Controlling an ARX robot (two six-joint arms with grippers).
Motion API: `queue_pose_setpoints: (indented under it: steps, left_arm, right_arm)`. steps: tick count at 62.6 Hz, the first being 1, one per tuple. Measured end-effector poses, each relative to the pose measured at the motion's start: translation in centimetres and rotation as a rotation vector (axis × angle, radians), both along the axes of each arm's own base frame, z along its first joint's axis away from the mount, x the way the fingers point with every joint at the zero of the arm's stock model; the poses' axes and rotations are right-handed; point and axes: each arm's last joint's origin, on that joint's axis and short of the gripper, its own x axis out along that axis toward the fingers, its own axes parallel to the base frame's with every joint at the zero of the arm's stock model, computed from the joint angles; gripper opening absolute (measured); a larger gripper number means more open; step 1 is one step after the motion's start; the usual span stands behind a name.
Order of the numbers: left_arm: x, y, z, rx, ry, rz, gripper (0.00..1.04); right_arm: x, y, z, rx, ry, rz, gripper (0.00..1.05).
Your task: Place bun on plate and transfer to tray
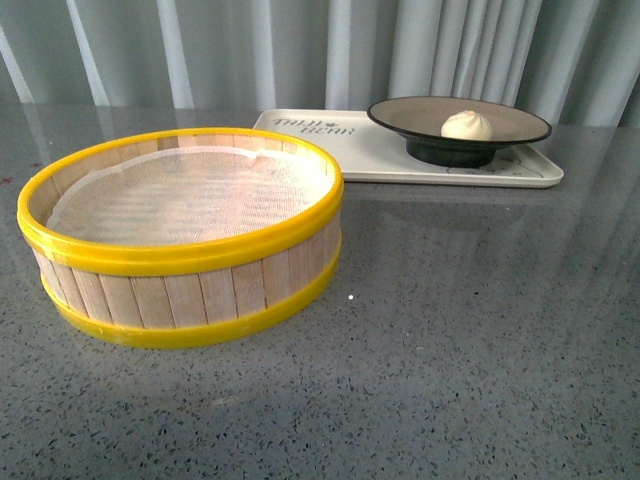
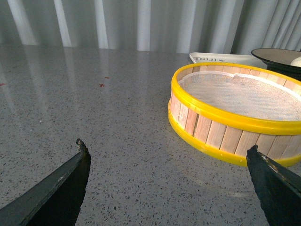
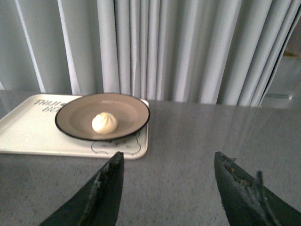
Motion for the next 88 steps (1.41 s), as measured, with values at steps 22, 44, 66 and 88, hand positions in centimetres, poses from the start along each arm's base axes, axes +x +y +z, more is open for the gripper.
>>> queue_pose_setpoints:
  steps: [22, 44, 66, 88]
  left_arm:
    - [0.0, 0.0, 0.0, 0.0, 0.0, 0.0, 0.98]
    - [0.0, 0.0, 0.0, 0.0, 0.0, 0.0, 0.98]
    - [0.0, 0.0, 0.0, 0.0, 0.0, 0.0, 0.98]
    - [0.0, 0.0, 0.0, 0.0, 0.0, 0.0, 0.98]
  right_arm:
    - [-4.1, 2.0, -7.1, 0.037, 0.032, 0.006, 0.02]
    - [-6.4, 2.0, -9.8, 0.037, 0.027, 0.0, 0.02]
    - [-7.9, 2.0, -11.2, 0.037, 0.026, 0.0, 0.02]
    - [-8.9, 2.0, -12.2, 0.037, 0.015, 0.0, 0.02]
